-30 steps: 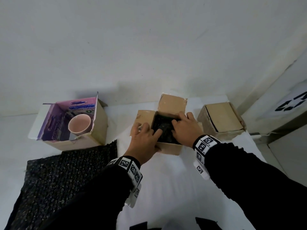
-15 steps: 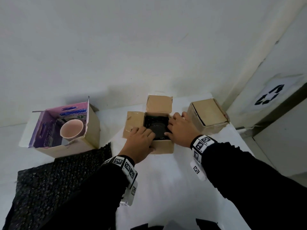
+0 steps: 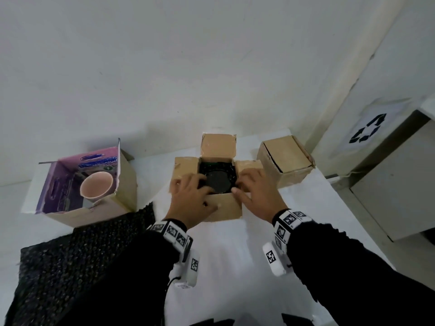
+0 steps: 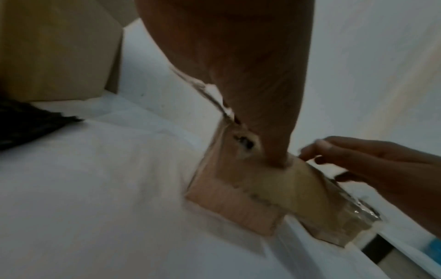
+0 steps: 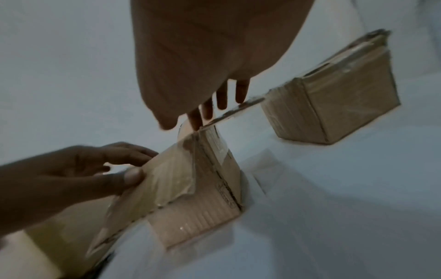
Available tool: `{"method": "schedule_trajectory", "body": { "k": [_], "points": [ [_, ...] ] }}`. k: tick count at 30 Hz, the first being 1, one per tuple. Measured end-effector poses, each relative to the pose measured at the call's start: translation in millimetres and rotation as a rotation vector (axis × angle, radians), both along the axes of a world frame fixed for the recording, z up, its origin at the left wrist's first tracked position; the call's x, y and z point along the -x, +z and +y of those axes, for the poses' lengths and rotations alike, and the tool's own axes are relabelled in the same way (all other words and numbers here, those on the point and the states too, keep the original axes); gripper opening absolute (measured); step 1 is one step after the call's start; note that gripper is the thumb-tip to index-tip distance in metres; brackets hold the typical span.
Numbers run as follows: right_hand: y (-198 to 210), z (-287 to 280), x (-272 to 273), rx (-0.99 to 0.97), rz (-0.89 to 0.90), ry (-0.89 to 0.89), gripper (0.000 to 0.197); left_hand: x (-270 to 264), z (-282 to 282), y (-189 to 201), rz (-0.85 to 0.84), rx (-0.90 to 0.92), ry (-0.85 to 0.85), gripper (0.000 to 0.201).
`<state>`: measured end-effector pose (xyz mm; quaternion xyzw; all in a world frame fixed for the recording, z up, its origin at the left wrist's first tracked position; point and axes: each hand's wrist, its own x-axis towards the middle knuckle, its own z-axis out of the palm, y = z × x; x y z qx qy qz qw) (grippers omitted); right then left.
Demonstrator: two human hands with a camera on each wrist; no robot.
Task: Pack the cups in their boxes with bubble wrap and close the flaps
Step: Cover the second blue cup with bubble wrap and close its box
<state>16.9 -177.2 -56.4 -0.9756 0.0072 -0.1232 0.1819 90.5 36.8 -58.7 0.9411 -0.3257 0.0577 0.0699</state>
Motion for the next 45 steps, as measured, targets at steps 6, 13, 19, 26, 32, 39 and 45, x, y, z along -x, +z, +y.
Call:
{"method": "schedule_trajectory", "body": {
  "k": [6,13,19,26,32,39,45],
  "points": [
    [-5.6,-2.2,-0.8,-0.963,0.106,-0.687,0.058,-7.4,32.9,0.1,0.39,0.658,0.605,0.074],
    [23.4,32.9,-5.5,-0.669,-0.223,-0.18,0.026,1.1,26.4,18.1,0.188,0.74,0.147,0.03],
    [1.9,29.5,0.7,-0.283,-0.125,0.041,0.029,2.6,22.5,-2.4,0.081,0.186,-0.1,0.058],
    [-6.7,19.1,8.6,-0.095,-0.087,0.197,0.034,-1.8,32.9,-8.0,0.062,0.32,-0.188,0.038],
    [-19.1,-7.8,13.1,0.213,0.037,0.379,0.076,-8.7,35.5,-7.9,0.073,0.24,-0.264,0.045],
    [-9.8,-4.6,-4.7,-0.072,-0.079,0.287,0.037,-15.1,36.3,-15.6,0.467,0.674,-0.034,0.067],
    [-14.1,15.6,-27.9,-0.464,0.034,-0.03,0.047,-28.0,37.6,0.1,0.628,0.609,0.236,0.093]
  ]
}}
